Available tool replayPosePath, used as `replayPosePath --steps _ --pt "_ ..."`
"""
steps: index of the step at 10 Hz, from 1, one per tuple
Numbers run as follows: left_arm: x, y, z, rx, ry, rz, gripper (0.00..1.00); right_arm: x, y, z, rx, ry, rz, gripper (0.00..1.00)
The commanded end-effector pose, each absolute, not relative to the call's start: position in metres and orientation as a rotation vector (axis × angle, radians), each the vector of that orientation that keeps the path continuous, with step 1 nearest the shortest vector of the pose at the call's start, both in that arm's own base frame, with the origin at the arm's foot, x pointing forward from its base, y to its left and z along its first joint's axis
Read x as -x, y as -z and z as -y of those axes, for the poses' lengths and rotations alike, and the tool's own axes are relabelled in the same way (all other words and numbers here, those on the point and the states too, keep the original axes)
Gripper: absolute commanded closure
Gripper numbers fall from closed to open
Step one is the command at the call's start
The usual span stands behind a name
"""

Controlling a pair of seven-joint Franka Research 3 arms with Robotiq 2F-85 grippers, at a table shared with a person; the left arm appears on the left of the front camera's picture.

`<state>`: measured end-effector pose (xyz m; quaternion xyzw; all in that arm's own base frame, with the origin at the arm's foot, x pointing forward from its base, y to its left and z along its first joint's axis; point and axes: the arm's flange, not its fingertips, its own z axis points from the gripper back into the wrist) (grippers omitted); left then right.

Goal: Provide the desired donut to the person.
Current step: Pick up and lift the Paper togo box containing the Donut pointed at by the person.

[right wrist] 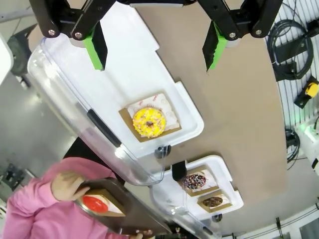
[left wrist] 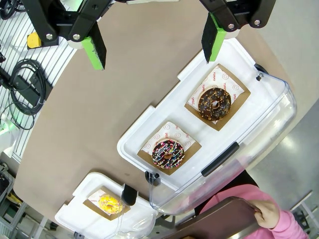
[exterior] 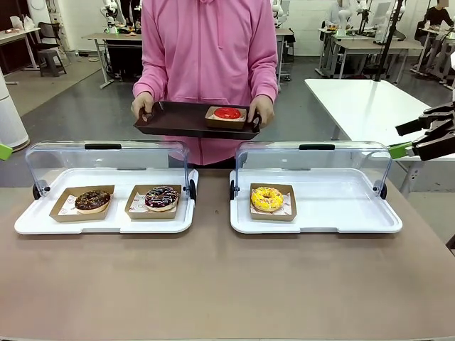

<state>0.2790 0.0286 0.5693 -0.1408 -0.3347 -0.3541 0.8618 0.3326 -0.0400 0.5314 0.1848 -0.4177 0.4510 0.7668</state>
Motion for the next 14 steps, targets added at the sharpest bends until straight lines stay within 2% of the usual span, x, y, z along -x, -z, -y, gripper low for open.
replayPosePath --steps 1,5,6,7,14 --pt "-0.280 -0.568 -0.030 0.299 0.745 0.708 0.00 -0.325 -0.516 0.037 -0.375 -0.953 0.891 0.00" --pt "-0.280 -0.568 -0.030 0.299 0.745 0.708 0.00 -0.331 -0.519 0.036 -0.364 -0.910 0.866 0.00" --pt "-0.280 -0.568 -0.030 0.299 0.745 0.708 0.00 -0.335 -0.524 0.021 -0.395 -1.017 0.838 0.00" --pt "-0.280 -0.568 -0.030 0.299 0.745 0.708 0.00 -0.336 -0.529 0.043 -0.388 -0.943 0.888 0.00" --pt "-0.280 -0.568 -0.030 0.299 0.745 0.708 0.00 -0.336 -0.529 0.043 -0.388 -0.943 0.888 0.00"
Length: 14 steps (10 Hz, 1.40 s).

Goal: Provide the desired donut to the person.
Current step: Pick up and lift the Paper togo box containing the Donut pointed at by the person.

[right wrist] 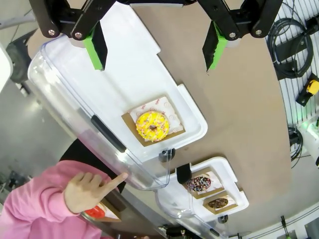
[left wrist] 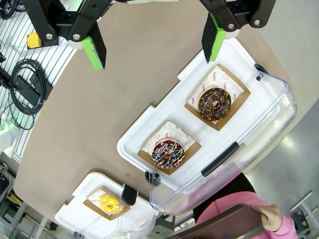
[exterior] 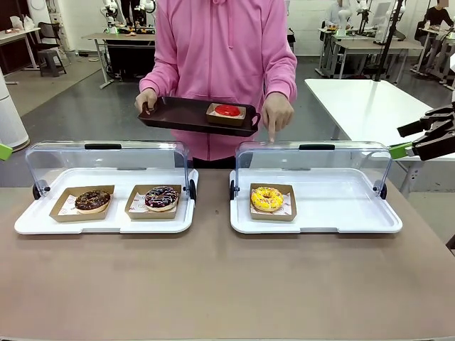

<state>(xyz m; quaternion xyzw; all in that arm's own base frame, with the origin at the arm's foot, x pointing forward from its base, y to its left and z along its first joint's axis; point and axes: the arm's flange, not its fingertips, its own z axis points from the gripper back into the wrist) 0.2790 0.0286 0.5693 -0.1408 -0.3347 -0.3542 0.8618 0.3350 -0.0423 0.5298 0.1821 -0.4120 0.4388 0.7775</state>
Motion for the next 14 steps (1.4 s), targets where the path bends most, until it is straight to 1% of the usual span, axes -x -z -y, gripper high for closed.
replayPosePath --steps 1,14 --pt "-0.2796 -0.5682 -0.0296 0.299 0.745 0.708 0.00 -0.3357 -0.5286 0.0430 -0.388 -0.943 0.888 0.00" --pt "-0.2796 -0.5682 -0.0296 0.299 0.745 0.708 0.00 -0.3357 -0.5286 0.0430 -0.388 -0.943 0.888 0.00"
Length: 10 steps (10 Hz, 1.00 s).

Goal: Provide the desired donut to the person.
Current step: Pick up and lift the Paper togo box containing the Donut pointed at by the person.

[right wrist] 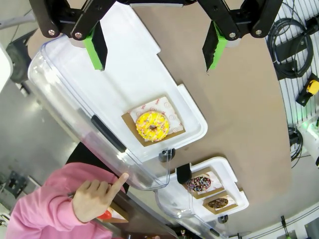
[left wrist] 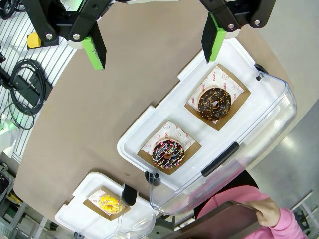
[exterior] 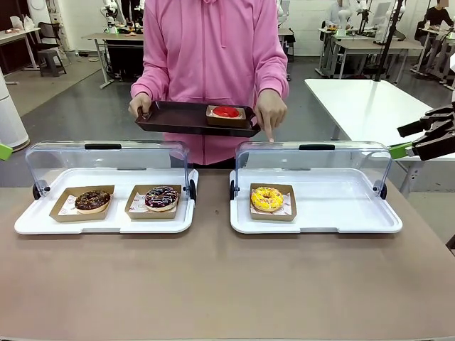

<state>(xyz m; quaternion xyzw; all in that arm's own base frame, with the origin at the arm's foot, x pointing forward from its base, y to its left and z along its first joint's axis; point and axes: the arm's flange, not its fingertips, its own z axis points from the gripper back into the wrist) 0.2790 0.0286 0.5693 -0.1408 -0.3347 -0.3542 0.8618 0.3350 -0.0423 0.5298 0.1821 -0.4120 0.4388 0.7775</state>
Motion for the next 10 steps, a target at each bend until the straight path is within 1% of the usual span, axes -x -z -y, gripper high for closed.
replayPosePath --steps 1,2,4,5,6,7,8,10 --pt "-0.280 -0.568 -0.030 0.299 0.745 0.708 0.00 -0.336 -0.529 0.043 -0.388 -0.943 0.888 0.00" --pt "-0.280 -0.568 -0.030 0.299 0.745 0.708 0.00 -0.335 -0.530 0.042 -0.394 -0.949 0.891 0.00" --pt "-0.280 -0.568 -0.030 0.299 0.745 0.708 0.00 -0.369 -0.548 -0.036 -0.268 -1.146 0.765 0.00" --pt "-0.280 -0.568 -0.030 0.299 0.745 0.708 0.00 -0.389 -0.541 -0.077 -0.214 -1.216 0.678 0.00" --pt "-0.280 -0.568 -0.030 0.299 0.745 0.708 0.00 -0.406 -0.525 -0.113 -0.167 -1.258 0.607 0.00" --pt "-0.280 -0.568 -0.030 0.299 0.745 0.708 0.00 -0.419 -0.503 -0.143 -0.106 -1.285 0.572 0.00" --pt "-0.280 -0.568 -0.030 0.299 0.745 0.708 0.00 -0.433 -0.471 -0.169 -0.034 -1.321 0.541 0.00" --pt "-0.280 -0.568 -0.030 0.299 0.745 0.708 0.00 -0.448 -0.421 -0.192 0.016 -1.456 0.497 0.00"
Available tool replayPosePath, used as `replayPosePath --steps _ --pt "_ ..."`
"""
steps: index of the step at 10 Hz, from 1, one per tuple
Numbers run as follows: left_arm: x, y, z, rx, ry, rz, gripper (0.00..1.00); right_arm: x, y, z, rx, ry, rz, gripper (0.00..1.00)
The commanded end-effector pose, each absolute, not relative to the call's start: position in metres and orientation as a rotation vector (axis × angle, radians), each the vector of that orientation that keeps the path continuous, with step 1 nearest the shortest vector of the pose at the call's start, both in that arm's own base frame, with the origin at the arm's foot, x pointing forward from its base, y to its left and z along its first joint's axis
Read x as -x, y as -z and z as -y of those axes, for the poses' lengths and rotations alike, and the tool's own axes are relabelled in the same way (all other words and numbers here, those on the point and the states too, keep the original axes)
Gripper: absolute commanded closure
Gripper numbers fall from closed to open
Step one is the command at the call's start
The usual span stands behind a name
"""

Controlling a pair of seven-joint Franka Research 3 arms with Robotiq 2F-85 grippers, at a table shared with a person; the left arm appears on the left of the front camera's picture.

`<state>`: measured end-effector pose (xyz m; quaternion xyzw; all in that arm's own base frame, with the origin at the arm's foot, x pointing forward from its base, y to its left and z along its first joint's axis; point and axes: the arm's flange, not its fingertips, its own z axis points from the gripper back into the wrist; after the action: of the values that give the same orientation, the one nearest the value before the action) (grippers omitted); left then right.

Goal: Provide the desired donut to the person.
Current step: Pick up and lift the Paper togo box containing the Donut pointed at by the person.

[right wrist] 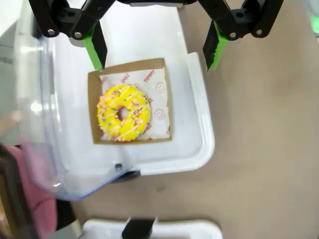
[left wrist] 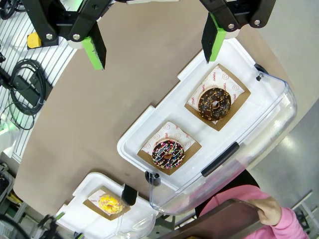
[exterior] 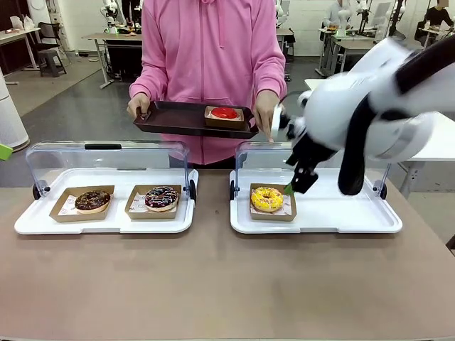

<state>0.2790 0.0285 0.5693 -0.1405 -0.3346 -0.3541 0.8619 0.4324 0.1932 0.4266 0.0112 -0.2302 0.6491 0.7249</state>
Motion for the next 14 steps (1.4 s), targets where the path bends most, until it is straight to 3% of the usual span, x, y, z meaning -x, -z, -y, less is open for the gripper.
replayPosePath --steps 1,6,14 --pt "-0.280 -0.568 -0.030 0.299 0.745 0.708 0.00 -0.453 -0.403 -0.195 0.019 -1.485 0.476 0.00" --pt "-0.280 -0.568 -0.030 0.299 0.745 0.708 0.00 -0.461 -0.354 -0.198 0.059 -1.513 0.387 0.00" --pt "-0.280 -0.568 -0.030 0.299 0.745 0.708 0.00 -0.484 -0.332 -0.190 -0.011 -1.497 0.333 0.00"
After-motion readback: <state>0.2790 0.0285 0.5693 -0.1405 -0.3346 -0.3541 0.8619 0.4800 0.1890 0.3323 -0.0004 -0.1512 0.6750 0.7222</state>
